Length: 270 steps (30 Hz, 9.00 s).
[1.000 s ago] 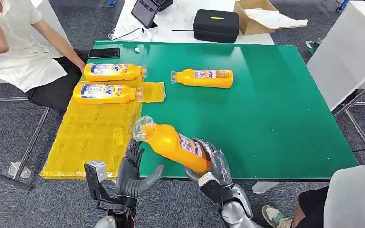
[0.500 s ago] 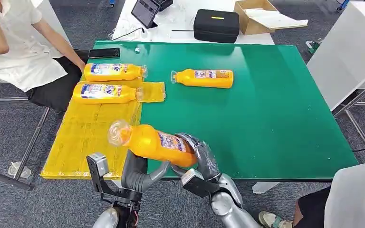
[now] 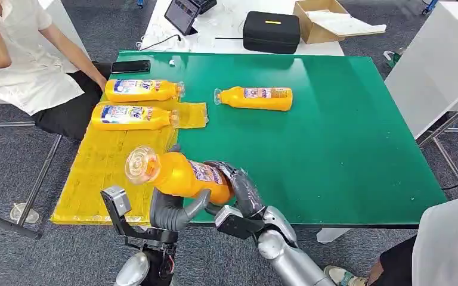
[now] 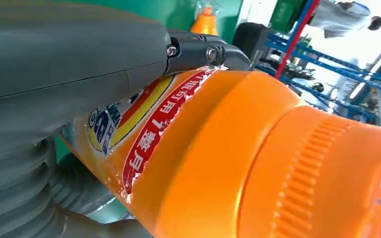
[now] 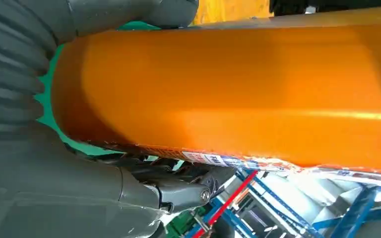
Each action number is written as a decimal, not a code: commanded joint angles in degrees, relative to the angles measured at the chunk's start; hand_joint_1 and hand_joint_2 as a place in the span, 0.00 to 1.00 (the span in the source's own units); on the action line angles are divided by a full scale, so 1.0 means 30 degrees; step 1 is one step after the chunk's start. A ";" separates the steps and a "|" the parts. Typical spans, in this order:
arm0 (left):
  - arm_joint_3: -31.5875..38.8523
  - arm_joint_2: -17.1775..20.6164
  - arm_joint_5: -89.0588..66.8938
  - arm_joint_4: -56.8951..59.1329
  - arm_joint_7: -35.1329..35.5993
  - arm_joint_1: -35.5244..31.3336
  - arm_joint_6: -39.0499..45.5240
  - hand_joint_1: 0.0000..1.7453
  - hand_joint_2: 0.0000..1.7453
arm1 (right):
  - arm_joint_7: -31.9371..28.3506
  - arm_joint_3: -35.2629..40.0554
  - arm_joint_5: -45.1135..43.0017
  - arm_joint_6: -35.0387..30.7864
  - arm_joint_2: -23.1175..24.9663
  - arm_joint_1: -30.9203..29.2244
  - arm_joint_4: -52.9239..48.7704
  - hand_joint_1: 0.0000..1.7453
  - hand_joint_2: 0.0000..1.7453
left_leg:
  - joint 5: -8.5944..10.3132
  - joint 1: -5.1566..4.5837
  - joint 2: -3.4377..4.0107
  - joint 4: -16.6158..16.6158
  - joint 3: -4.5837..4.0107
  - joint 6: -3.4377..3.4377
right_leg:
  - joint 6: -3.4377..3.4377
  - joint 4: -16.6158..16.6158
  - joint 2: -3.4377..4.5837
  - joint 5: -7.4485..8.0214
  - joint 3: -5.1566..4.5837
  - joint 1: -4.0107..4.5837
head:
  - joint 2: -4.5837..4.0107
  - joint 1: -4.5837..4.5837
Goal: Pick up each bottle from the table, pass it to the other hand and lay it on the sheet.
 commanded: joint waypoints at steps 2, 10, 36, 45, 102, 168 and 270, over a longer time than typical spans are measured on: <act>0.0215 -0.0098 0.0607 -0.0301 -0.0184 -0.0803 0.0466 0.85 1.00 | 0.0242 0.1981 -0.0166 0.1050 -0.0630 -0.0279 0.0980 1.00 1.00 | -0.0020 -0.0002 0.0004 -0.0006 0.0068 0.0012 | -0.0032 -0.0005 -0.0022 -0.0023 0.0070 0.0009 | 0.0000 0.0000; 0.0312 0.0261 0.0001 0.0034 -0.1117 -0.0778 0.0760 1.00 1.00 | -0.0258 0.2175 -0.1054 0.2195 0.0333 -0.0734 0.2579 0.83 1.00 | -0.0014 -0.0002 0.0019 -0.0020 0.0064 0.0005 | -0.0026 -0.0014 -0.0009 -0.0014 0.0053 0.0006 | 0.0000 0.0000; 0.6224 0.0675 -1.1024 -0.2471 -0.0755 0.2437 0.9963 1.00 1.00 | -0.2531 -1.1456 0.2962 -0.8649 0.0479 0.8706 -0.9207 0.00 0.00 | -0.0083 -0.0028 -0.0056 0.0019 0.0018 0.0011 | -0.0031 0.0029 -0.0040 -0.0070 0.0033 -0.0023 | 0.0000 0.0015; 0.7805 0.0829 -1.6658 0.1576 0.1387 0.0538 1.1177 1.00 1.00 | -0.2587 -0.9994 0.0969 -0.8649 0.1271 0.7595 -1.0171 0.00 0.00 | -0.0011 0.0004 -0.0048 -0.0039 0.0067 -0.0021 | -0.0041 -0.0024 -0.0039 -0.0006 0.0038 0.0008 | 0.0000 0.0007; 0.2102 0.2361 -2.9050 1.8140 0.5729 -0.6951 0.2720 0.00 1.00 | -0.2587 -0.4692 -0.1107 -0.7710 -0.0427 0.2751 -0.2503 0.00 1.00 | 0.0102 0.0006 -0.0014 -0.0047 0.0192 -0.0027 | -0.0097 -0.0031 -0.0018 0.0087 0.0200 0.0013 | 0.0000 0.0000; -0.0732 0.1347 -1.6989 0.1536 0.2544 -0.1623 0.4033 0.00 1.00 | 0.0480 -0.7882 0.7219 -0.5878 -0.3346 -0.0907 0.7316 0.00 1.00 | 0.0116 -0.0003 -0.0136 -0.0003 -0.0046 -0.0014 | -0.0025 -0.0015 -0.0134 0.0085 -0.0002 0.0002 | 0.0000 0.0000; 0.0408 0.0712 0.1525 0.1039 0.1807 -0.0503 0.0873 0.00 1.00 | -0.1819 -0.5768 -0.2582 0.1824 -0.0543 0.1363 -0.1440 1.00 1.00 | 0.0112 -0.0005 -0.0012 -0.0001 -0.0060 0.0002 | -0.0072 0.0009 -0.0044 0.0115 -0.0059 0.0008 | 0.0000 0.0000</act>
